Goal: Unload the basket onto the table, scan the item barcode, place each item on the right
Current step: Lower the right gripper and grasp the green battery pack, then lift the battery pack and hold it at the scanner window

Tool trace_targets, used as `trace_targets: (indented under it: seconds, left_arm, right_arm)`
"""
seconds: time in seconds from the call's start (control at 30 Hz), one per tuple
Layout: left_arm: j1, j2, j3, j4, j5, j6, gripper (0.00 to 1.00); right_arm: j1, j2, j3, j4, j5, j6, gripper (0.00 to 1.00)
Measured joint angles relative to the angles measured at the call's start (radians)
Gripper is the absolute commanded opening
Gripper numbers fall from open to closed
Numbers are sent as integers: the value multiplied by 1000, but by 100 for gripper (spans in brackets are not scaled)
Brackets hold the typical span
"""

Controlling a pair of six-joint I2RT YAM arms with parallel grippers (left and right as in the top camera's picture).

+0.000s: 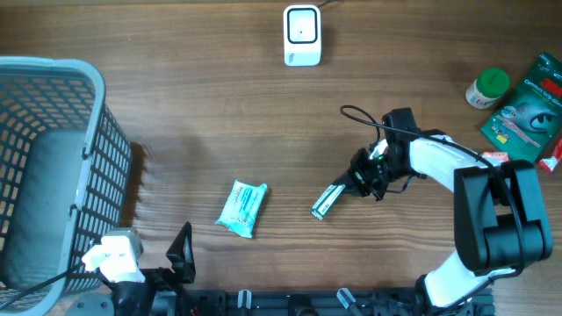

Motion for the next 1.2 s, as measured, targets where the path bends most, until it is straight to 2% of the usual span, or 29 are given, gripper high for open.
trace_targets:
  seconds: [0.03, 0.07, 0.13, 0.17, 0.23, 0.33, 0.53, 0.67, 0.77, 0.83, 0.93, 1.2]
  left_arm:
    - [0, 0, 0, 0, 0, 0, 100]
    - [0, 0, 0, 0, 0, 0, 100]
    - [0, 0, 0, 0, 0, 0, 100]
    - [0, 0, 0, 0, 0, 0, 100]
    - [0, 0, 0, 0, 0, 0, 100]
    - [0, 0, 0, 0, 0, 0, 100]
    - [0, 0, 0, 0, 0, 0, 100]
    - [0, 0, 0, 0, 0, 0, 100]
    - [0, 0, 0, 0, 0, 0, 100]
    - [0, 0, 0, 0, 0, 0, 100]
    - [0, 0, 0, 0, 0, 0, 100]
    - [0, 0, 0, 0, 0, 0, 100]
  right_arm:
    - [-3, 0, 0, -33, -32, -10, 17]
    - [-4, 3, 0, -112, -113, -21, 11]
    - [-4, 12, -3, -181, -203, -17, 6]
    - [2, 32, -11, -267, -285, -15, 4]
    - [30, 60, -64, -375, -430, -18, 4]
    - [29, 77, -77, -380, -502, 1, 4]
    - [-6, 79, -80, -286, -543, 143, 4]
    - [-28, 79, -11, -306, -417, 220, 4]
    - [-37, 56, 74, -447, -242, 248, 4]
    - [-38, -19, 159, -531, -133, 273, 4]
    - [-39, -127, 224, -586, -71, 314, 4]
    - [-39, -455, 245, -630, 104, 544, 4]
